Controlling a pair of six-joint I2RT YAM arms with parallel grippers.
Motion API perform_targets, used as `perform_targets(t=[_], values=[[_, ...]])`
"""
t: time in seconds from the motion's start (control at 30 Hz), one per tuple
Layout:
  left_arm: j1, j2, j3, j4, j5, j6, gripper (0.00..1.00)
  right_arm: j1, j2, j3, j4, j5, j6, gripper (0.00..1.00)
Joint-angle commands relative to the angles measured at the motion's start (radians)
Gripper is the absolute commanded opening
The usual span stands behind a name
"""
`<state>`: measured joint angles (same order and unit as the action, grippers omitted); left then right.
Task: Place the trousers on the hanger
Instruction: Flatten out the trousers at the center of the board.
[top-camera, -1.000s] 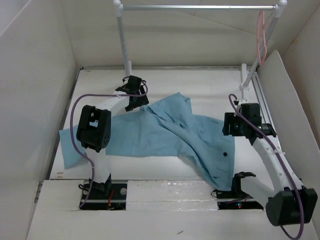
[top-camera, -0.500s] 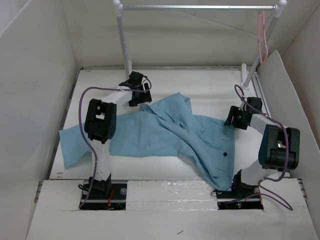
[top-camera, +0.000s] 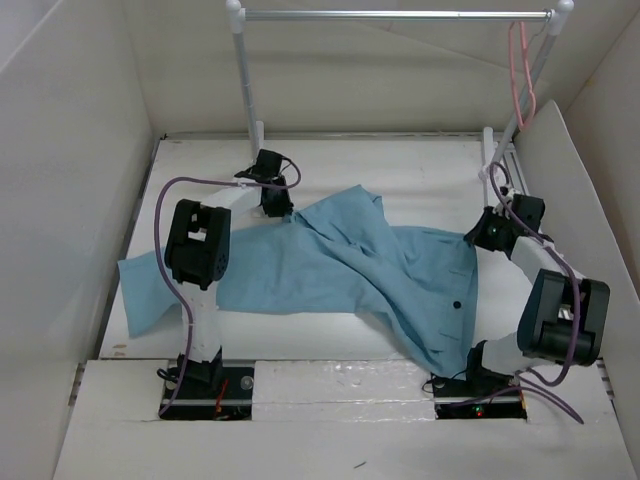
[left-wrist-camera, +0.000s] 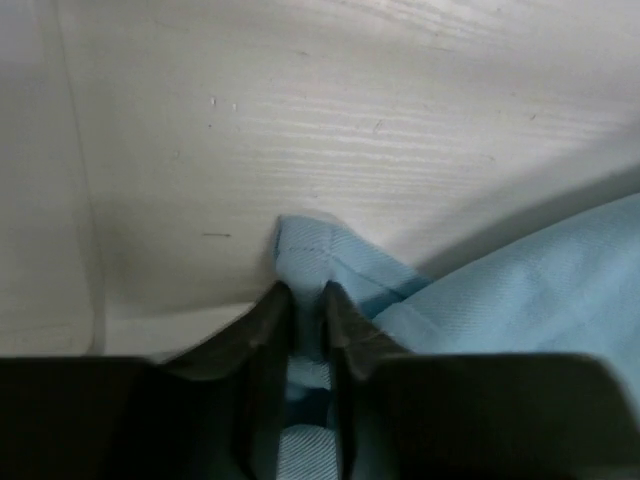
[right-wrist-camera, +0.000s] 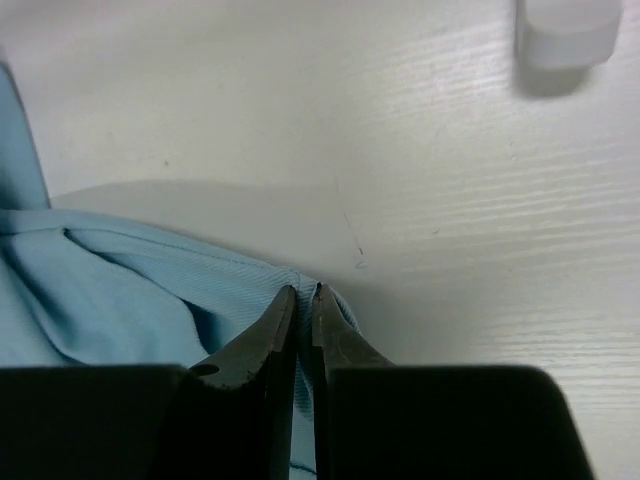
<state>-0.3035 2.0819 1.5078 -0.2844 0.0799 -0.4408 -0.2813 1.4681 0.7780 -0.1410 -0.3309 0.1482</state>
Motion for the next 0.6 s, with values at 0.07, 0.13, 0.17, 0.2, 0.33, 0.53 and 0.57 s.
perform_targets(t=[0.07,0.13,0.17,0.2,0.33,0.53,0.57], values=[[0.003,-0.054,-0.06,-0.032,0.014,-0.021,0.0,-0.039,-0.083,0.093,-0.002,-0.026,-0.023,0.0],[0.016,-0.074,-0.049,-0.05,0.008,-0.025,0.0,-0.05,-0.094,0.099,0.0,-0.033,-0.012,0.0],[0.026,-0.103,-0.052,-0.042,0.006,-0.03,0.0,-0.064,-0.106,0.107,-0.006,-0.042,-0.01,0.0],[0.05,-0.187,-0.075,-0.01,0.004,-0.048,0.0,-0.073,-0.133,0.118,-0.031,-0.037,-0.013,0.0],[0.151,-0.44,-0.101,0.025,-0.005,-0.122,0.0,-0.131,-0.202,0.199,-0.127,-0.008,-0.021,0.0],[0.247,-0.775,-0.165,0.077,-0.152,-0.182,0.0,-0.16,-0.168,0.339,-0.239,0.113,-0.036,0.0],[0.247,-0.805,-0.176,0.076,-0.21,-0.18,0.0,-0.17,-0.154,0.343,-0.239,0.109,-0.033,0.0]])
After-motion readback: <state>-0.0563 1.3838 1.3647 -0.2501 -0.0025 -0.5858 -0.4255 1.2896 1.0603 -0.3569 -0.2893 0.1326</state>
